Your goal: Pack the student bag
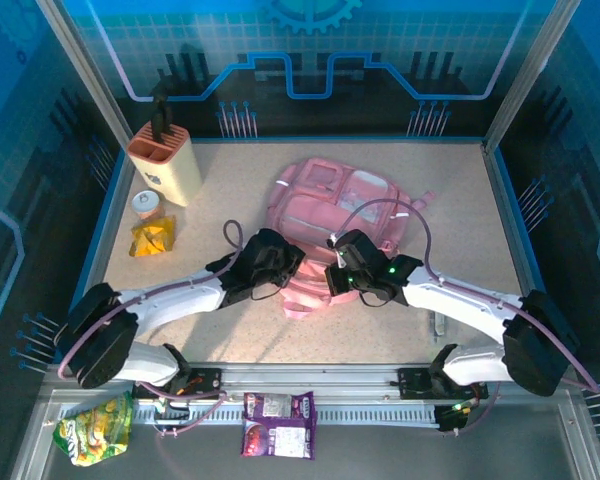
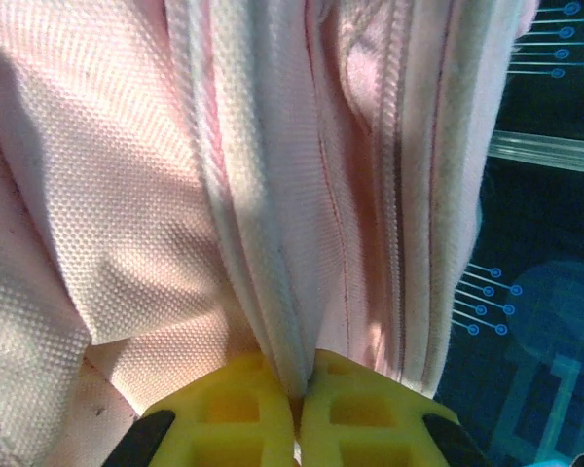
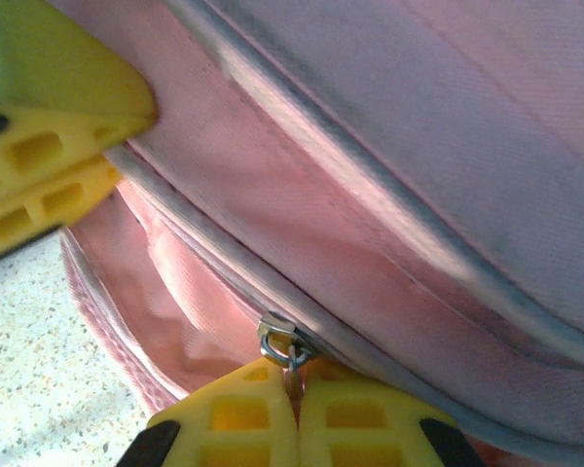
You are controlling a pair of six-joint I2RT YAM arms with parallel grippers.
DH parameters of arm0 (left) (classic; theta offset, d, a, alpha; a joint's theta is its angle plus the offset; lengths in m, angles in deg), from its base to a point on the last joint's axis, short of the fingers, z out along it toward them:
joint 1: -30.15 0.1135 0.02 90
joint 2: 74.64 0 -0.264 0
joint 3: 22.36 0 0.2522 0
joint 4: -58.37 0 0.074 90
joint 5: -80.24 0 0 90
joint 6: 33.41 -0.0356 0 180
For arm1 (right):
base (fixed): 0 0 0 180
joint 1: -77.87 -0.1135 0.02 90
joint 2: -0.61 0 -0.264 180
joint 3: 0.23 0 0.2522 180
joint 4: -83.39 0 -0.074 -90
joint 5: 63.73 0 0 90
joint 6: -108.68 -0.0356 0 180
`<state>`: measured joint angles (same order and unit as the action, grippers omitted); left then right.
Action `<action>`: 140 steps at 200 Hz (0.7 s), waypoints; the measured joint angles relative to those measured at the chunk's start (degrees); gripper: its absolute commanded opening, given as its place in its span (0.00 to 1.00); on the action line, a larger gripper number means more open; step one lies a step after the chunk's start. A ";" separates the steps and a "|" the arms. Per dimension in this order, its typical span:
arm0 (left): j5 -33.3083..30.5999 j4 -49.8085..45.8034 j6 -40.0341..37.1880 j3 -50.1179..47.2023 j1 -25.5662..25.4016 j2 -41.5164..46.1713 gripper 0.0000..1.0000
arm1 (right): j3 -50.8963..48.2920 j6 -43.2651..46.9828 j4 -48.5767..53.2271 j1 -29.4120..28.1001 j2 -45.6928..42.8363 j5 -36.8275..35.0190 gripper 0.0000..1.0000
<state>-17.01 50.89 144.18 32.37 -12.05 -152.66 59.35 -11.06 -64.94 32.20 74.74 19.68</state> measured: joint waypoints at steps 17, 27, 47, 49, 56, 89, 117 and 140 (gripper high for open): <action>1.51 -1.27 -1.81 -0.66 2.75 2.62 0.00 | -0.59 0.66 -0.02 0.63 -2.10 0.24 0.00; 2.84 -2.12 -3.30 -1.22 5.14 4.07 0.00 | -1.55 0.94 0.13 1.66 -3.63 0.28 0.00; 5.27 -4.46 -6.73 -2.12 10.36 6.23 0.00 | -3.67 1.62 1.11 4.81 -5.81 0.55 0.00; 5.70 -4.70 -7.02 -2.19 10.99 6.40 0.00 | -3.89 1.73 1.16 5.25 -5.97 0.61 0.00; 7.10 -5.60 -8.31 -2.32 12.81 6.78 0.00 | -4.39 2.03 0.98 6.58 -6.27 0.81 0.00; 14.67 -8.07 -14.99 -1.44 17.99 6.38 0.00 | -4.15 3.61 0.63 9.38 -6.29 1.99 0.00; 17.66 -11.17 -19.96 2.12 20.50 3.80 0.20 | -2.73 3.89 0.81 8.79 -6.27 2.56 0.00; 16.35 -12.31 -21.97 2.91 21.99 3.72 0.48 | -2.58 3.39 1.64 7.23 -6.12 1.95 0.00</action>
<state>-0.66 38.58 122.22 35.28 9.94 -148.95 56.77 -7.67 -63.30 39.43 68.62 21.62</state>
